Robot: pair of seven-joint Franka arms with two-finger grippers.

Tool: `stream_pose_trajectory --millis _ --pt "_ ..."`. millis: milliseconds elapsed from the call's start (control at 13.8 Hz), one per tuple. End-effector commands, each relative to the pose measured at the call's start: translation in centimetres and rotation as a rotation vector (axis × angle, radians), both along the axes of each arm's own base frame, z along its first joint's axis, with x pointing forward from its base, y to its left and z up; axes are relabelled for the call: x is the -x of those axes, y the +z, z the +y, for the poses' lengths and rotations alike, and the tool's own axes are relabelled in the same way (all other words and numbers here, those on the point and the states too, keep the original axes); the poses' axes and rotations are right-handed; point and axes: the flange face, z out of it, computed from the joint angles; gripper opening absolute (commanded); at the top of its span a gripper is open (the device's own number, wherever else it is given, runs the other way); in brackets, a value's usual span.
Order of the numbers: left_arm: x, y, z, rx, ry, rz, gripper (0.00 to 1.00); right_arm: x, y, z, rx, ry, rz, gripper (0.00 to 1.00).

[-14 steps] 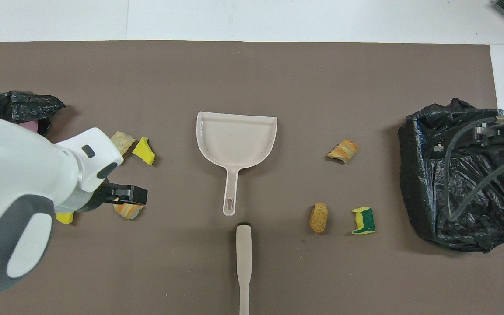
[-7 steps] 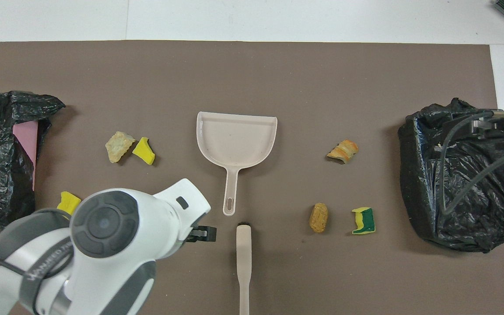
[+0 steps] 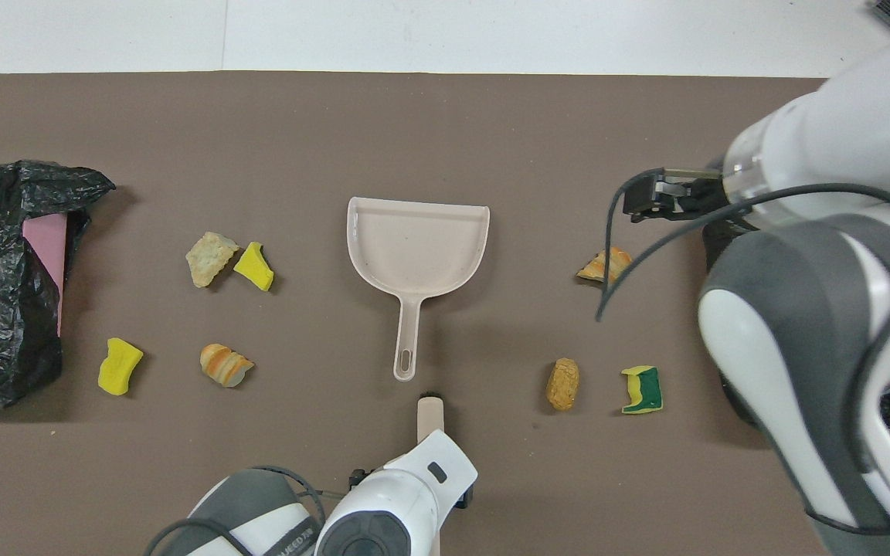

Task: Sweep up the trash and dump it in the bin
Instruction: 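Grasp the beige dustpan handle with the right gripper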

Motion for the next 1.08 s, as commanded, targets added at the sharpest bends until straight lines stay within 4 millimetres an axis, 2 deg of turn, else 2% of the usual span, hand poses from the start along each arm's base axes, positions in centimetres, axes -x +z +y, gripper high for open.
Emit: stream_pose_trajectory --millis 0,145,362,434,651,796,940,1013 --pt "2.9 -2.3 -0.7 0.006 -0.019 0.0 1.0 -0.2 -3.3 6.3 -0.016 -0.03 0.001 1.0" --pt "4.1 -3.5 -0.8 -0.018 -0.037 0.014 1.0 0.3 -5.5 10.7 -0.029 -0.055 -0.004 1.0" --pt "5.0 -4.3 -0.7 -0.03 -0.048 0.021 1.0 1.9 -8.4 15.5 -0.028 -0.045 0.022 1.0" --pt "5.4 -4.3 -0.9 -0.031 -0.05 0.022 1.0 2.5 -9.8 16.8 -0.026 -0.048 0.029 1.0" --pt "6.0 -4.3 -1.2 -0.034 -0.026 0.025 1.0 4.5 -13.6 19.1 -0.019 -0.02 0.046 1.0" --pt "6.1 -4.3 -1.2 -0.04 0.009 0.03 0.66 6.5 -17.3 22.2 -0.024 -0.001 0.046 1.0" --pt "6.1 -4.4 -1.1 -0.043 0.006 0.032 0.63 6.9 -19.8 24.1 -0.036 -0.022 0.04 1.0" --pt "6.1 -4.4 -1.1 -0.044 -0.002 0.033 0.63 7.1 -20.2 24.9 -0.047 -0.021 0.031 1.0"
